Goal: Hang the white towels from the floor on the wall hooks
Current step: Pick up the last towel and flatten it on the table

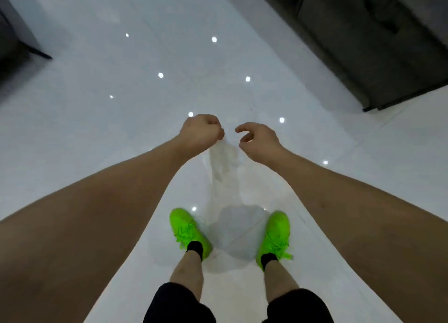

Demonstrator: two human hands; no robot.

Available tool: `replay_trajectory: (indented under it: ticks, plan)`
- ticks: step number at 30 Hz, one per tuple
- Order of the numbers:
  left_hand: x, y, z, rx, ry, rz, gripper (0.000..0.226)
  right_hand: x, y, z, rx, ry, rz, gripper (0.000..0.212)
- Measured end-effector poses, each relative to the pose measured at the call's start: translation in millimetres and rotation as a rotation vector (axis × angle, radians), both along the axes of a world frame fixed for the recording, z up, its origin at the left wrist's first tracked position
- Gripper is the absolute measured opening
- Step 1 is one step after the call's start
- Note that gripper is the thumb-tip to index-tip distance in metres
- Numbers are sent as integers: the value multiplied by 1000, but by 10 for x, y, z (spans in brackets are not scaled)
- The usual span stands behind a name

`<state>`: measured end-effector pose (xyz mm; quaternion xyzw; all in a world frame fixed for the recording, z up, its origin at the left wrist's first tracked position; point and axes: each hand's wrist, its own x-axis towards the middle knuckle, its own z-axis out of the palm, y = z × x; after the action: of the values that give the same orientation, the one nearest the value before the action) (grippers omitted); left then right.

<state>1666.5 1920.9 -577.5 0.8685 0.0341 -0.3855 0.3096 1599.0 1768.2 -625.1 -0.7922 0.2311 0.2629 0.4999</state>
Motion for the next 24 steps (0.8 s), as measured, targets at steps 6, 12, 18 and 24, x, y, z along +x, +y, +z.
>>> replay_trajectory:
  ticks: [6, 12, 18, 24]
  plan:
    - [207, -885, 2294, -174, -161, -227, 23, 355, -871, 2380, 111, -280, 123, 55]
    - [100, -1751, 4069, -293, -398, -375, 23, 97, -1826, 4232, 16, -462, 218, 32]
    - [-173, -2615, 5140, -339, -735, -562, 17, -394, -2656, 5328, 27, -611, 114, 45]
    - [-393, -3512, 5661, -446, -938, -677, 24, -863, -3451, 5816, 11, -694, -36, 35]
